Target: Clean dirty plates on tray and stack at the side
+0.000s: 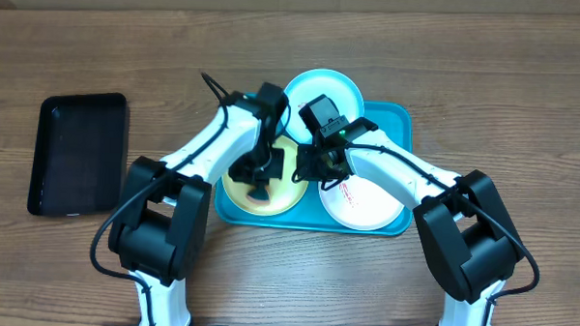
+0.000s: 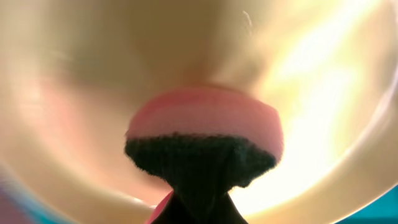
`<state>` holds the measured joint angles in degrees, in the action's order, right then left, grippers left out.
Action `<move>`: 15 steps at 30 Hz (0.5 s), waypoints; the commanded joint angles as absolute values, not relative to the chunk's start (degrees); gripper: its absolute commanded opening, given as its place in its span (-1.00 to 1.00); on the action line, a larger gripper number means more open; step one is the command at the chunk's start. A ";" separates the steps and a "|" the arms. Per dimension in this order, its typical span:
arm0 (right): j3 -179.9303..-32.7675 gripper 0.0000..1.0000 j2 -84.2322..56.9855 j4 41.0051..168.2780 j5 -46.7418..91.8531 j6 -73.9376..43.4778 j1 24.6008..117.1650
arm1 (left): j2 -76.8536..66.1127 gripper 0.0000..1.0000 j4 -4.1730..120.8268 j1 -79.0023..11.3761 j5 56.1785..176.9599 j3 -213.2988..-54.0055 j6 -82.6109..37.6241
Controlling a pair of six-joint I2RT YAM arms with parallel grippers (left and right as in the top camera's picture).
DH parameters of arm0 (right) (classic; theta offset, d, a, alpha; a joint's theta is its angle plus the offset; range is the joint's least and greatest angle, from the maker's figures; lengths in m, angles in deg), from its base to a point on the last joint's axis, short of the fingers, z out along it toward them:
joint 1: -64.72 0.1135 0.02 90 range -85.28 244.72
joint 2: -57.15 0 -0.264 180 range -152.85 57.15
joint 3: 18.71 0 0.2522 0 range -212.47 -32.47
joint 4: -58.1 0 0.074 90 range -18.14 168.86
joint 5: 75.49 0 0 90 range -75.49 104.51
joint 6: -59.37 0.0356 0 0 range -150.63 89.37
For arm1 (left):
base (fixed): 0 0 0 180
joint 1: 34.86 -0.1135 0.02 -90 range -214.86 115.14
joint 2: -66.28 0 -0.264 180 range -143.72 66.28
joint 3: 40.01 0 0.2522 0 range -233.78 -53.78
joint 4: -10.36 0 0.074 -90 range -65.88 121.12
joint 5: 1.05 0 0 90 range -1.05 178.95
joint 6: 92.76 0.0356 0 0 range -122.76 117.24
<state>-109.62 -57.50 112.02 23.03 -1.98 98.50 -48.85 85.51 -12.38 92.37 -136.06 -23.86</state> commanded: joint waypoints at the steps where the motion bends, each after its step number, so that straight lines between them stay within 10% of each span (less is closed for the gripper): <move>1: -111.28 -0.92 -57.94 113.22 22.24 -1.96 98.83 | -44.83 -0.92 86.31 -14.28 84.83 -142.26 -27.49; 15: -121.77 -0.92 -49.41 121.24 6.59 -8.43 102.11 | -34.65 -0.91 90.90 -28.21 88.59 -144.76 -34.48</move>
